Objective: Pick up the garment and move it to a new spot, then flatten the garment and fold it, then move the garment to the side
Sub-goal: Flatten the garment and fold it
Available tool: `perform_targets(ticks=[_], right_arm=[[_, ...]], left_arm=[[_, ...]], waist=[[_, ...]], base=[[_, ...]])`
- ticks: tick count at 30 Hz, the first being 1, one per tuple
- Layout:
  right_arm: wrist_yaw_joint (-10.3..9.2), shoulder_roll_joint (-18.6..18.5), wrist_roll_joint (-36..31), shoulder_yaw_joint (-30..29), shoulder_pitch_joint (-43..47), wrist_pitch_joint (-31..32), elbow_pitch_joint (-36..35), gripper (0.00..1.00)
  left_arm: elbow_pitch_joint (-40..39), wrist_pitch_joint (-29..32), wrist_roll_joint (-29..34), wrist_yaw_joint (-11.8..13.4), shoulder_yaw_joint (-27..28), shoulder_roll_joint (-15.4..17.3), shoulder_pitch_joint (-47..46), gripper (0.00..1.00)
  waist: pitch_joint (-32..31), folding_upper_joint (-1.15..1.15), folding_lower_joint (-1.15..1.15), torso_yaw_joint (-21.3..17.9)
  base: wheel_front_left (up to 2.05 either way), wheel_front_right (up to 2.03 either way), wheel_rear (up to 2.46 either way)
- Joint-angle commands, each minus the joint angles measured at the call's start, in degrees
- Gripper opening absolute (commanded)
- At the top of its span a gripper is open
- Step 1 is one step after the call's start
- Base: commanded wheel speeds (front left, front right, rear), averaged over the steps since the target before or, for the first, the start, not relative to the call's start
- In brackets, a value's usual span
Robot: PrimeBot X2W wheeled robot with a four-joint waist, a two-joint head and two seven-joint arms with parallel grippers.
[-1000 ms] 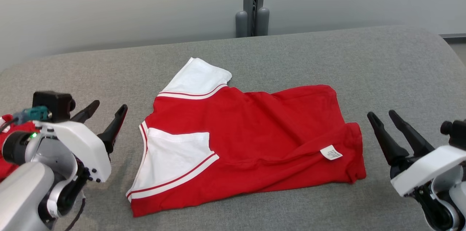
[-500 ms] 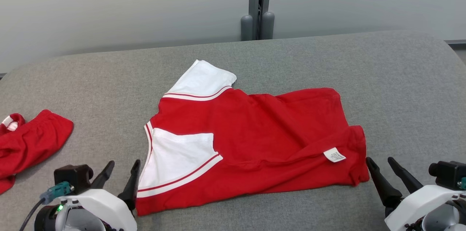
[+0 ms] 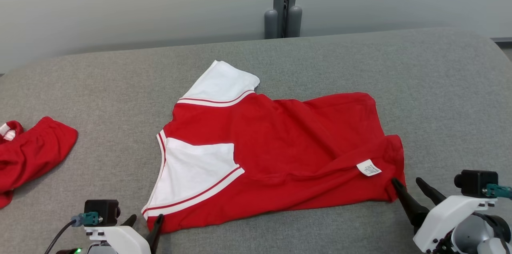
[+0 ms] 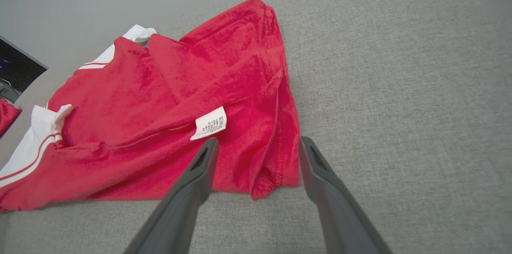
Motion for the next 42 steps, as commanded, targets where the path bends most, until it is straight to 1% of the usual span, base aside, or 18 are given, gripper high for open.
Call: perform_targets(ticks=[1,5,6,7,8,10,11,12,13,14,15,16,17,20,28,34,42], right_arm=[[0.01,0.16,-0.48,0.34,-1.13,0.73,0.51,1.0],[0.01,0.47,-0.33,1.32,-2.42,1.58,1.33,1.0],[0.01,0.5,-0.15,1.52,-2.54,1.71,1.54,0.9],[0.01,0.5,-0.03,1.65,-2.65,1.74,1.8,0.7],[0.01,0.48,0.02,1.73,-2.77,1.64,1.98,0.58],[0.01,0.4,0.26,1.83,-2.9,1.64,2.3,0.49],[0.01,0.38,0.28,1.92,-2.93,1.68,2.49,0.42],[0.01,0.35,0.4,2.03,-2.98,1.65,2.68,0.36],[0.01,0.36,0.67,2.16,-3.01,1.69,2.91,0.15],[0.01,0.37,0.82,2.26,-3.04,1.68,3.1,0.0],[0.01,0.4,1.02,2.46,-3.1,1.69,3.3,0.0],[0.01,0.37,1.46,2.69,-3.16,1.83,3.49,0.0],[0.01,0.21,1.57,2.94,-3.22,1.89,3.67,0.0],[0.01,-0.16,2.02,3.26,-3.16,1.7,3.9,0.0],[0.01,-2.95,4.46,3.29,0.02,1.97,2.05,0.0],[0.01,-4.98,4.83,1.46,3.61,3.08,-0.7,0.0],[0.01,-5.51,4.84,-1.54,10.27,7.56,-5.99,0.0]], left_arm=[[0.84,0.83,-0.35,-0.54,-0.25,-0.09,-0.82,1.0],[1.88,2.19,-0.89,-1.47,-0.69,-0.36,-1.75,1.0],[2.03,2.44,-1.04,-1.7,-0.8,-0.47,-1.65,1.0],[2.08,2.68,-1.48,-1.96,-0.81,-0.69,-1.64,1.0],[2.08,2.69,-1.69,-2.23,-0.64,-0.85,-1.75,1.0],[2.3,2.97,-1.95,-2.46,-0.66,-0.78,-2.01,1.0],[2.45,3.06,-1.95,-2.52,-0.76,-0.79,-2.08,1.0],[2.65,3.26,-2.06,-2.57,-0.78,-0.88,-2.08,0.96],[2.89,3.44,-2.34,-2.76,-0.79,-1.0,-2.01,0.84],[3.07,3.59,-2.59,-2.88,-0.8,-1.09,-1.95,0.49],[3.2,3.57,-2.7,-3.11,-0.71,-1.17,-1.91,0.35],[3.3,3.36,-2.82,-3.2,-0.6,-1.22,-1.84,0.05],[3.37,3.29,-3.0,-3.36,-0.54,-1.18,-1.73,0.0],[3.14,3.01,-3.3,-3.66,-0.25,-1.11,-1.49,0.0],[-0.13,3.16,-3.44,-2.41,-0.1,0.73,0.53,0.0],[-3.25,3.72,-3.7,-1.35,-0.16,2.53,2.67,0.0],[-7.24,4.36,-4.16,0.07,-0.58,5.23,6.14,0.0]], waist=[[0.58,0.0,0.0,-0.12],[1.62,0.0,0.0,-0.07],[1.8,0.0,0.0,-0.08],[1.95,0.0,0.0,-0.08],[2.08,0.0,0.0,-0.09],[2.19,0.0,0.0,-0.11],[2.19,0.0,0.0,-0.12],[2.17,0.0,0.0,-0.13],[2.11,0.0,0.0,-0.15],[2.03,0.0,0.0,-0.17],[1.93,0.0,0.0,-0.19],[1.8,0.0,0.0,-0.2],[1.66,0.0,0.0,-0.17],[1.26,0.0,0.0,-0.05],[-0.93,0.0,0.0,0.58],[-2.17,0.0,0.0,0.79],[-3.42,0.0,0.0,1.25]], base=[[0.0,0.0,0.0],[0.0,0.0,0.0],[0.0,0.0,0.0],[0.0,0.0,0.0],[0.0,0.0,0.0],[0.0,0.0,0.0],[0.0,0.0,0.0],[0.0,0.0,0.0],[0.0,0.0,0.0],[0.0,0.0,0.0],[0.0,0.0,0.0],[0.0,0.0,0.0],[0.0,0.0,0.0],[0.0,0.0,0.0],[0.0,0.0,0.0],[0.0,0.0,0.0],[0.0,0.0,0.0]])
